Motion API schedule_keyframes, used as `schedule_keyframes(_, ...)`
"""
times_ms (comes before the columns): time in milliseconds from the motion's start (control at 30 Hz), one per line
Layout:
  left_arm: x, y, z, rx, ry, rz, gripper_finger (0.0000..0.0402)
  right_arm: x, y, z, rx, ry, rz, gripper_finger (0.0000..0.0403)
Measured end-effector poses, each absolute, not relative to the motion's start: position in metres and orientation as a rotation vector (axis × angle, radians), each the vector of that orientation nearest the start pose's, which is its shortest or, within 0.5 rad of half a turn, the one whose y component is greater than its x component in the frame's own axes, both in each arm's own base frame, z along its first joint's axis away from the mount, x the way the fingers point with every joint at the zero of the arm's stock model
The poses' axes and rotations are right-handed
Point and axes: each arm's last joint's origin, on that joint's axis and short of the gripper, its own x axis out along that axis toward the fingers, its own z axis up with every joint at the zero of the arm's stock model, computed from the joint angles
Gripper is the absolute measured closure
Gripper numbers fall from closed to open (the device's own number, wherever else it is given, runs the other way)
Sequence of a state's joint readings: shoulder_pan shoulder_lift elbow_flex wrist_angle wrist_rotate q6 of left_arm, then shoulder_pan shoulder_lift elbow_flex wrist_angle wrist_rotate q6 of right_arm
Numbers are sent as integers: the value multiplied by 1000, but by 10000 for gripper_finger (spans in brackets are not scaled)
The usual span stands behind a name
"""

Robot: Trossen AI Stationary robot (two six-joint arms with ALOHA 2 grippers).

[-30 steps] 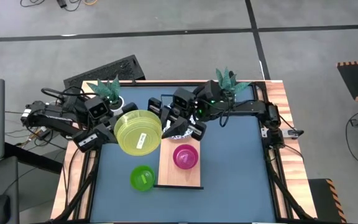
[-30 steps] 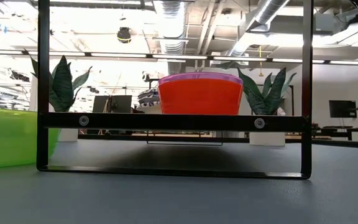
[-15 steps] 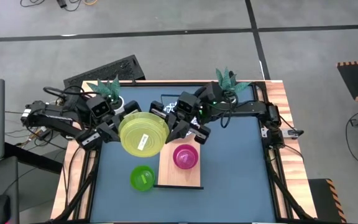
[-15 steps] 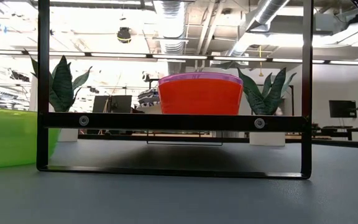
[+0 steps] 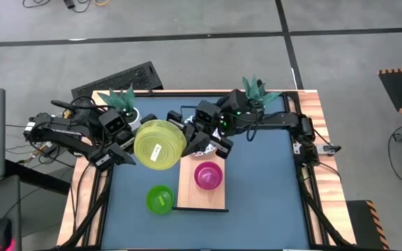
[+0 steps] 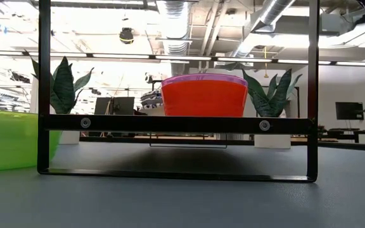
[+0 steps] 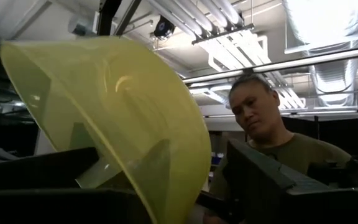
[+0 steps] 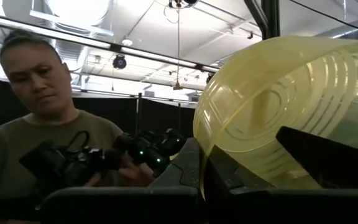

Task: Place and stack bowls onto a shelf
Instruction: Stack the yellow bowl on top of the purple bowl on the shelf

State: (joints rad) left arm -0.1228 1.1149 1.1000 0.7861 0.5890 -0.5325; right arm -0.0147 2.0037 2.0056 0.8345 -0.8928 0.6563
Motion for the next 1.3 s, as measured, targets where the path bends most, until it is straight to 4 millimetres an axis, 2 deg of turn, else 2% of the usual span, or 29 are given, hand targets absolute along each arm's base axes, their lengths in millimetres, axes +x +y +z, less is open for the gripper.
schedule_keyframes(200,212,-37,460,-289,-542,-861,237,432,12,468,215,-465,1037,380)
schedule_keyframes(700,214,-28,460,-216,-571,-786,235,429,-2,472,269,-484,1027,380)
schedule_keyframes(1100,219,-30,456,-120,-574,-804,235,425,-3,474,289,-495,1051,380)
schedule_keyframes(1300,223,-32,456,-165,-604,-884,235,424,4,474,270,-485,1091,381)
